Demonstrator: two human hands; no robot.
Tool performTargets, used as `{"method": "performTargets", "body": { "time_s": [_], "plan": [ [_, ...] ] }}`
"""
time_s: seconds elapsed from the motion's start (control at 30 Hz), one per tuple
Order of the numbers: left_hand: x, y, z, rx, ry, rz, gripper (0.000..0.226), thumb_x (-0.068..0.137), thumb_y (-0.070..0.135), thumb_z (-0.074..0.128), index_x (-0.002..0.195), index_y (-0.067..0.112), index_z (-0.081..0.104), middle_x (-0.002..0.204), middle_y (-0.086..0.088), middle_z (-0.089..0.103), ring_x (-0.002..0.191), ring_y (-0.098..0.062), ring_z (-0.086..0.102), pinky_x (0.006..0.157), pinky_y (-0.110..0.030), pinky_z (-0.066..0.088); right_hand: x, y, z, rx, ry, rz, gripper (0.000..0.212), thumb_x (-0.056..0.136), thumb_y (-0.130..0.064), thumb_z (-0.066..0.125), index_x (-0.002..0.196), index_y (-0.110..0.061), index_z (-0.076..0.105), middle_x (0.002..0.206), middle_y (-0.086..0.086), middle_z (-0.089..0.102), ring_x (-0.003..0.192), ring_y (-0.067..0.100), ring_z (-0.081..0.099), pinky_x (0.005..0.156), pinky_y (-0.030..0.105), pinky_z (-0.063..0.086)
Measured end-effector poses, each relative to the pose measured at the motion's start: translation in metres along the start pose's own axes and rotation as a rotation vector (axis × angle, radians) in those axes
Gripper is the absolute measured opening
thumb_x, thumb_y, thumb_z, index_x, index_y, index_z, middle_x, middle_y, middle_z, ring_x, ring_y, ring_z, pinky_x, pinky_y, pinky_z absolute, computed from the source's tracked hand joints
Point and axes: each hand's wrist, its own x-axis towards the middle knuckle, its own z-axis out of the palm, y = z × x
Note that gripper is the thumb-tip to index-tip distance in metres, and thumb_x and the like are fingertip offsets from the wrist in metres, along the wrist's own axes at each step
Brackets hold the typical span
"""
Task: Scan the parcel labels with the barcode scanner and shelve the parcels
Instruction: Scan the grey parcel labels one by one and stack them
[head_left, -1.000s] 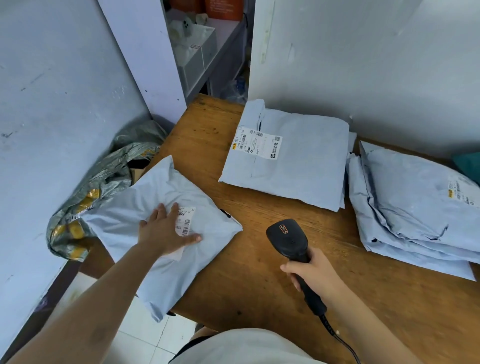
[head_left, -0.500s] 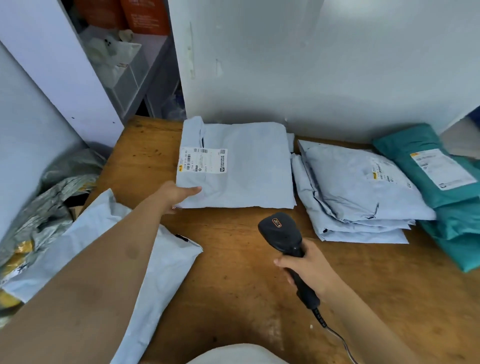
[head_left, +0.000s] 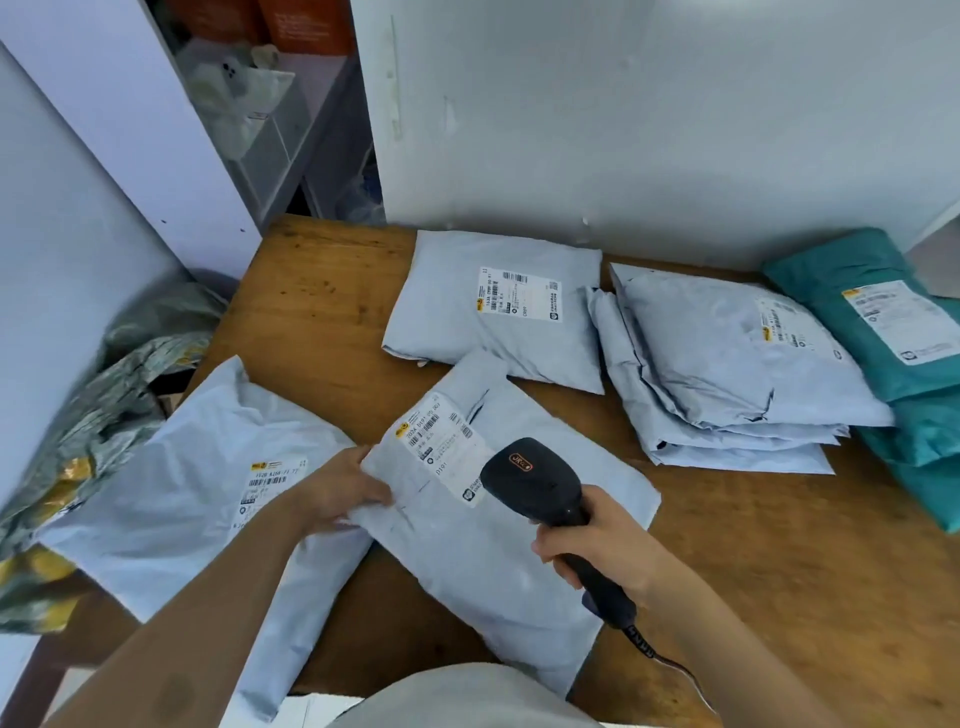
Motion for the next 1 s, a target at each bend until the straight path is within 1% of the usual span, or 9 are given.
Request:
{"method": "performTargets", "body": {
  "time_s": [0.07, 0.13, 0.17, 0.3, 0.43, 0.57, 0.73, 0.87, 1.0],
  "plan": [
    [-0.001, 0.008, 0.002, 0.188, 0.043, 0.040, 0.052, 0.067, 0.004, 0.073, 0.115, 0.012, 0.056, 0.101, -0.010, 0.065, 0.085, -0.023, 0.063, 0.063, -0.032, 0.054, 0.001, 0.002, 0.007, -0.027, -0.051, 0.031, 0.029, 0.064, -0.009, 0.068, 0.089, 0.001, 0.057, 0.058, 0.009, 0.058, 0.041, 0.020, 0.047, 0.050, 0.028, 0.041],
    [0.000, 0.016, 0.005, 0.251, 0.058, 0.036, 0.044, 0.078, 0.001, 0.067, 0.114, 0.021, 0.051, 0.094, -0.005, 0.058, 0.079, -0.018, 0.058, 0.050, -0.026, 0.049, 0.003, 0.002, 0.014, -0.037, -0.072, 0.036, 0.027, 0.064, -0.010, 0.068, 0.087, 0.001, 0.058, 0.058, 0.010, 0.058, 0.041, 0.020, 0.047, 0.050, 0.028, 0.042],
    [0.001, 0.018, 0.006, 0.260, 0.055, 0.026, 0.043, 0.080, 0.000, 0.065, 0.113, 0.023, 0.050, 0.092, -0.003, 0.056, 0.078, -0.017, 0.057, 0.049, -0.026, 0.048, 0.004, 0.002, 0.017, -0.041, -0.070, 0.023, 0.025, 0.064, -0.010, 0.068, 0.085, 0.001, 0.058, 0.058, 0.010, 0.058, 0.041, 0.020, 0.047, 0.050, 0.028, 0.042],
    [0.002, 0.012, 0.009, 0.326, 0.075, 0.006, 0.049, 0.080, 0.005, 0.067, 0.118, 0.026, 0.045, 0.100, -0.003, 0.058, 0.083, -0.018, 0.058, 0.057, -0.027, 0.051, 0.006, 0.005, 0.022, -0.073, -0.012, -0.053, 0.014, 0.065, -0.013, 0.067, 0.069, -0.003, 0.057, 0.047, 0.007, 0.053, 0.039, 0.019, 0.046, 0.052, 0.028, 0.043],
    [0.002, 0.009, 0.008, 0.326, 0.076, 0.015, 0.049, 0.078, 0.008, 0.069, 0.118, 0.025, 0.047, 0.109, -0.009, 0.060, 0.090, -0.022, 0.059, 0.061, -0.028, 0.052, 0.005, 0.008, 0.021, -0.031, 0.035, -0.081, 0.015, 0.064, -0.013, 0.066, 0.071, -0.002, 0.059, 0.046, 0.010, 0.050, 0.038, 0.020, 0.043, 0.054, 0.029, 0.042],
    [0.003, 0.008, 0.008, 0.310, 0.074, 0.019, 0.045, 0.079, 0.005, 0.068, 0.115, 0.022, 0.049, 0.097, -0.005, 0.059, 0.082, -0.018, 0.057, 0.058, -0.026, 0.050, 0.003, 0.007, 0.022, -0.077, 0.011, -0.088, 0.011, 0.066, -0.013, 0.065, 0.060, -0.009, 0.057, 0.044, 0.008, 0.050, 0.039, 0.018, 0.044, 0.054, 0.029, 0.043],
    [0.007, 0.008, 0.008, 0.334, 0.076, 0.005, 0.045, 0.080, 0.006, 0.069, 0.112, 0.026, 0.044, 0.100, -0.003, 0.056, 0.083, -0.015, 0.055, 0.061, -0.025, 0.051, 0.001, 0.006, 0.023, -0.102, -0.024, -0.095, 0.020, 0.069, -0.011, 0.065, 0.051, -0.017, 0.056, 0.042, 0.005, 0.050, 0.039, 0.017, 0.044, 0.056, 0.030, 0.044],
    [0.007, 0.008, 0.009, 0.320, 0.080, -0.002, 0.046, 0.080, 0.005, 0.069, 0.111, 0.026, 0.043, 0.090, 0.003, 0.056, 0.079, -0.012, 0.056, 0.058, -0.024, 0.049, 0.000, 0.006, 0.022, -0.111, -0.026, -0.093, 0.009, 0.069, -0.011, 0.065, 0.065, -0.008, 0.058, 0.043, 0.005, 0.051, 0.040, 0.017, 0.045, 0.056, 0.030, 0.045],
    [0.007, 0.008, 0.010, 0.318, 0.086, -0.014, 0.050, 0.080, 0.005, 0.070, 0.117, 0.026, 0.043, 0.090, 0.005, 0.056, 0.078, -0.010, 0.056, 0.054, -0.023, 0.047, 0.001, 0.006, 0.020, -0.138, -0.014, -0.064, 0.011, 0.068, -0.012, 0.065, 0.070, -0.003, 0.059, 0.044, 0.006, 0.051, 0.039, 0.017, 0.045, 0.055, 0.029, 0.046]
  ]
}}
